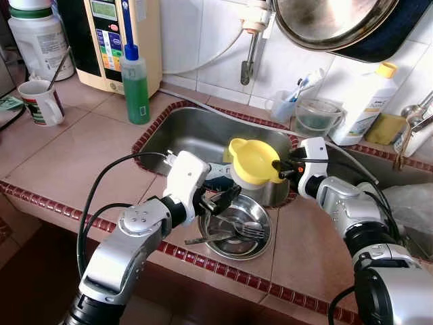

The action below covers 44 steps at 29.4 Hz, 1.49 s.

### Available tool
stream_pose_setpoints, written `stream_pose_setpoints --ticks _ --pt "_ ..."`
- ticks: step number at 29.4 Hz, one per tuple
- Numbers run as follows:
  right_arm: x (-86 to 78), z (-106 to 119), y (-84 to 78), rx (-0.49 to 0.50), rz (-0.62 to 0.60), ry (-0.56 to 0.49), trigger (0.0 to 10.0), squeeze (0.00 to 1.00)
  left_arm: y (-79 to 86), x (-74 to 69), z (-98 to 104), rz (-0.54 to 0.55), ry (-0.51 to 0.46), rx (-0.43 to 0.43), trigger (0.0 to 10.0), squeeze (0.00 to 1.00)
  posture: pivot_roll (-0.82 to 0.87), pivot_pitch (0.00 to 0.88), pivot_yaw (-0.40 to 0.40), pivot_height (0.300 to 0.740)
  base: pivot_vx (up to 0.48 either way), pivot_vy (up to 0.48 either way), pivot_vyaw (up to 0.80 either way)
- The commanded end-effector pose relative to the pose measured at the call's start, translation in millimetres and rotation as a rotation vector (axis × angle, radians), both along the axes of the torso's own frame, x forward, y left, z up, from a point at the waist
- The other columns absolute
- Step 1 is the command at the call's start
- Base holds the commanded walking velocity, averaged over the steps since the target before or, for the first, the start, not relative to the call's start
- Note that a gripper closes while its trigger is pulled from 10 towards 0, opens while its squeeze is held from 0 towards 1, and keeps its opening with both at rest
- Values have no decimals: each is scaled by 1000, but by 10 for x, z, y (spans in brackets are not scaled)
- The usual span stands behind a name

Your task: Kitchen organization

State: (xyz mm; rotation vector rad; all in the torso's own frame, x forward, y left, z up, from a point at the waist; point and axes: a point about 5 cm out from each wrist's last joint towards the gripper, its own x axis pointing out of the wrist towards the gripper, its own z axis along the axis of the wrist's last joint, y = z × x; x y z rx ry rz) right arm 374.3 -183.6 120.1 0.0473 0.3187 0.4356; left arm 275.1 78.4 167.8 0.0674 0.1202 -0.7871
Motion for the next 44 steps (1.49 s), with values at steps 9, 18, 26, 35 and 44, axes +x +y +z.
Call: stream_pose_setpoints --ticks 9,18,26,35,44 --pt "36 32 -76 -25 -19 -6 10000 0 -90 -52 9 -23 -4 13 10000 0 134 11 -87 740 0 0 0" --pt "35 17 -80 0 -26 -6 10000 1000 -100 -61 18 -26 -6 15 10000 0 144 4 -89 740 0 0 0" --pt "51 46 -65 13 -22 -23 10000 1000 -104 -48 33 -28 -18 18 10000 0 148 0 -89 740 0 0 0" --pt "68 101 -70 16 -25 -72 10000 1000 -96 -26 50 -19 -33 22 10000 0 152 0 -91 740 0 0 0" --pt "103 296 -110 37 -184 -298 10000 1000 157 255 40 215 -78 -29 10000 0 155 0 -101 740 0 0 0"
